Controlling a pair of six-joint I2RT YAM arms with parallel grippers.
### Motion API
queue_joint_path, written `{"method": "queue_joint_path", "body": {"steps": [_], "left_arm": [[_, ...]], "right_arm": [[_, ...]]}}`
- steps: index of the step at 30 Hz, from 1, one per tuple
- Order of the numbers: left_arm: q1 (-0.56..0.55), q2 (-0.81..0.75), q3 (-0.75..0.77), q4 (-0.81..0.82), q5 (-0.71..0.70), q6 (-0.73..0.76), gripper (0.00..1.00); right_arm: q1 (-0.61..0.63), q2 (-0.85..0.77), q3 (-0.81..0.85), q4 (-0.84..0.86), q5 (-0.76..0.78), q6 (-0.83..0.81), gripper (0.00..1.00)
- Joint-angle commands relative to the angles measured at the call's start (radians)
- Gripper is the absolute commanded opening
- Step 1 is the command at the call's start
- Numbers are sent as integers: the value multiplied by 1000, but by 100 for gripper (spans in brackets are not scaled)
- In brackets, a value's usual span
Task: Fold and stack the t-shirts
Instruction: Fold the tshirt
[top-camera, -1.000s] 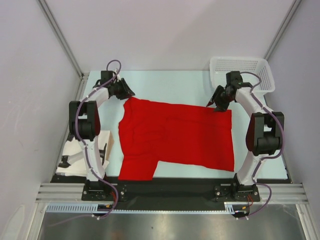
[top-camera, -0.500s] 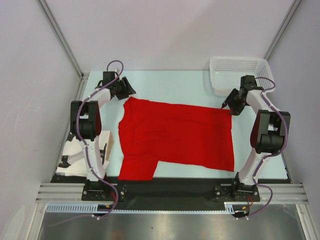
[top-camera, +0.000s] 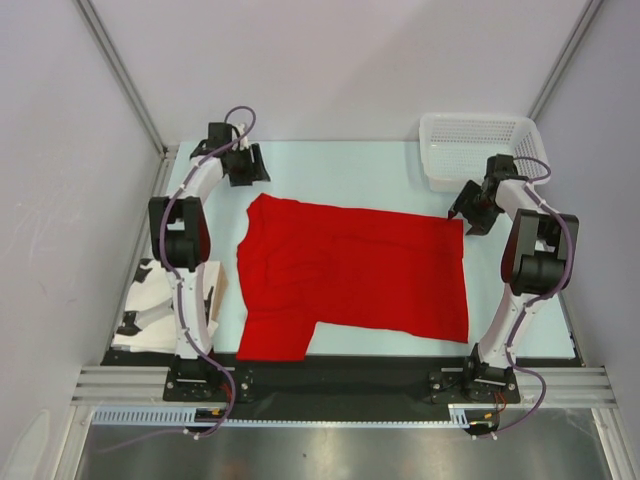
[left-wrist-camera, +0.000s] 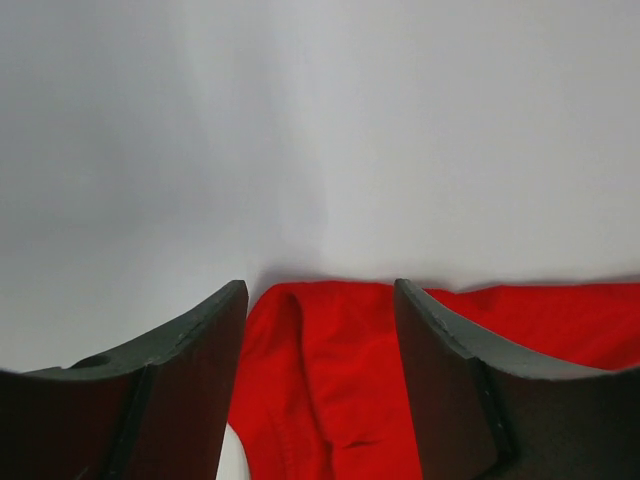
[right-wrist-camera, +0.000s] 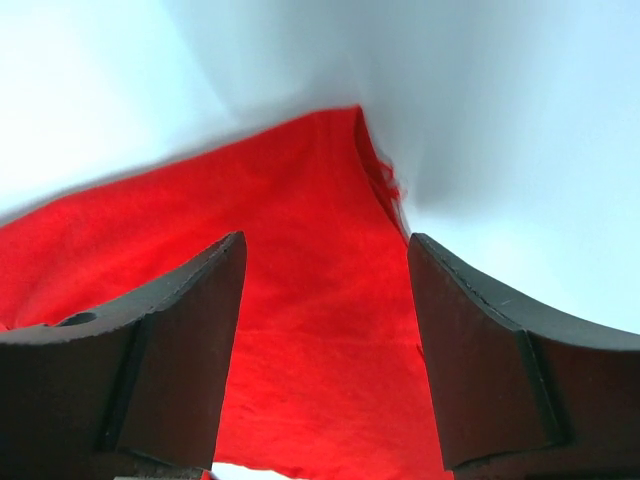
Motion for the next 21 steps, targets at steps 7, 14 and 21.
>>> {"method": "queue_joint_path", "body": {"steps": [7, 14, 21], "left_arm": [[-4, 91, 82, -163, 63, 54, 63], [-3, 74, 18, -123, 70, 43, 53], [17, 59, 4, -94, 60, 23, 43]], "right_arm": [[-6, 59, 52, 79, -36, -32, 67], [-5, 68, 32, 157, -66, -25, 56], [-1, 83, 33, 174, -44, -8, 54]]}}
